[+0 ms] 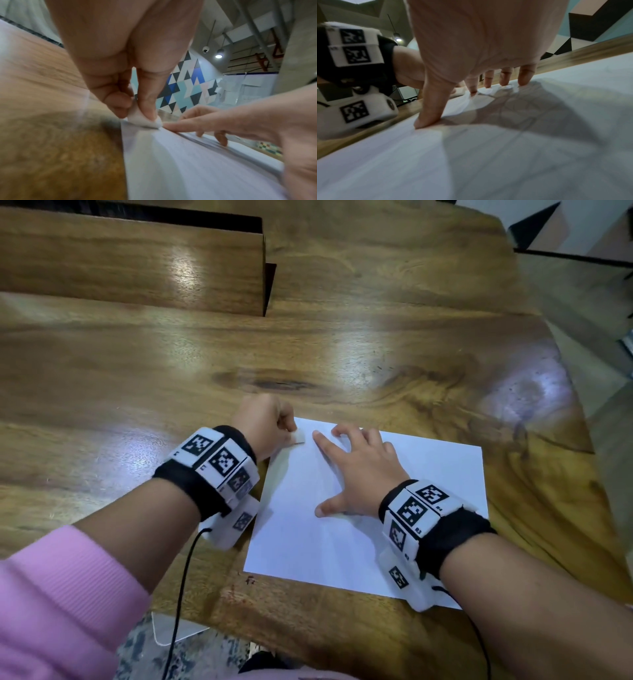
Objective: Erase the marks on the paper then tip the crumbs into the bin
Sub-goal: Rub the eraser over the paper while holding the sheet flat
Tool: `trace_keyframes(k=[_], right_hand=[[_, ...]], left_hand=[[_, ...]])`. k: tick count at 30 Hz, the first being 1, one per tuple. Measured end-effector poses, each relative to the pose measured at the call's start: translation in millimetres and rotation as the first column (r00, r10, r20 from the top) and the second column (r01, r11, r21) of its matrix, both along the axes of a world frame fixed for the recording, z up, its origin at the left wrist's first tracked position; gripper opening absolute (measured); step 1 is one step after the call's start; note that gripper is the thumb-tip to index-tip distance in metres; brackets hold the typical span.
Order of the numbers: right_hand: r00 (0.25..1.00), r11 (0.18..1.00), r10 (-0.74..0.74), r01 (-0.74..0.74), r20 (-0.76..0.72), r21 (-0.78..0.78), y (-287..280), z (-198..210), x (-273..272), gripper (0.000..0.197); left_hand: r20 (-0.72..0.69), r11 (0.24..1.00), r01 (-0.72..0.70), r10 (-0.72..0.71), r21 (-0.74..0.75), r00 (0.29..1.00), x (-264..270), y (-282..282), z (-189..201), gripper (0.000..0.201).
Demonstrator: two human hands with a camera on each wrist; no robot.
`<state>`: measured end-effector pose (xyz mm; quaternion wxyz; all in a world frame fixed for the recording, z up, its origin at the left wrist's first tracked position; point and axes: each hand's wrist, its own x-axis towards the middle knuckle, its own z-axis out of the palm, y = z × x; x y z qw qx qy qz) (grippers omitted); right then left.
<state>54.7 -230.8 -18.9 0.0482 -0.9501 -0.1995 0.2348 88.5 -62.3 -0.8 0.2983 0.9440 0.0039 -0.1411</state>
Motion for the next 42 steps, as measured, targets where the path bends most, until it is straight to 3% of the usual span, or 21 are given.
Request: trace_keyframes(k=[3, 6, 11, 15, 20, 22, 24, 27, 31, 35, 37, 39, 40, 42], right_hand=[[1.0, 1.0, -0.001, 0.001, 0.002, 0.007, 0, 0, -1, 0.113], [1.0, 1.0, -0.004, 0.003, 0.002, 0.017, 0, 0, 0, 0.113], [0.998, 0.992, -0.059, 0.062, -0.034, 0.112, -5, -1, -3, 0.119], [0.996, 0.985, -0.07, 0.078, -0.056, 0.156, -15, -2, -7, 0.116], [0.998, 0.992, -0.067, 0.069, -0.021, 0.102, -12, -4, -11, 0.119], [0.998, 0.995, -0.061, 0.063, -0.022, 0.082, -9, -4, -10, 0.118], [0.998, 0.997, -0.055, 0.056, -0.022, 0.057, -7, -5, -9, 0.116], [0.999, 0.998, -0.046, 0.047, -0.014, 0.031, -6, -5, -8, 0.116], [0.999, 0.999, -0.045, 0.046, -0.017, 0.023, -7, -6, -8, 0.116], [0.999, 0.999, -0.042, 0.042, -0.022, 0.026, -6, -6, -9, 0.116], [0.999, 0.998, -0.045, 0.046, -0.023, 0.034, -6, -6, -9, 0.116], [0.999, 0.998, -0.046, 0.047, -0.023, 0.04, -6, -6, -9, 0.115], [0.999, 0.998, -0.048, 0.049, -0.022, 0.043, -6, -6, -9, 0.115], [0.999, 0.997, -0.049, 0.05, -0.021, 0.052, -6, -6, -9, 0.115]], left_hand=[[-0.153, 0.995, 0.103, -0.101, 0.001, 0.983, -14, 4, 1, 0.02], [-0.368, 0.956, 0.291, -0.26, 0.03, 0.893, -31, 10, 6, 0.022], [-0.195, 0.994, 0.088, -0.074, 0.063, 0.978, -12, 9, 10, 0.011], [-0.186, 0.997, 0.056, -0.045, 0.055, 0.982, -7, 8, 7, 0.011], [-0.09, 0.998, 0.057, -0.055, 0.023, 0.994, -3, -2, 2, 0.019], [-0.039, 0.998, 0.05, -0.049, 0.039, 0.998, -6, -3, 1, 0.013], [-0.086, 0.997, 0.074, -0.071, 0.028, 0.994, -14, 2, -1, 0.009], [-0.235, 0.985, 0.172, -0.166, 0.007, 0.958, -28, 7, -2, 0.019], [-0.045, 0.999, -0.033, 0.032, -0.017, 0.998, -20, 4, -2, 0.006], [-0.257, 0.982, 0.188, -0.179, 0.01, 0.95, -26, 9, 1, 0.012], [-0.193, 0.991, 0.134, -0.128, 0.019, 0.973, -26, 10, 0, 0.009], [-0.022, 0.999, 0.024, -0.024, 0.025, 0.999, -24, 10, 0, 0.009], [-0.012, 0.999, 0.032, -0.031, 0.027, 0.999, -24, 9, 0, 0.013], [-0.153, 0.986, 0.169, -0.164, 0.018, 0.974, -30, 11, -1, 0.024]])
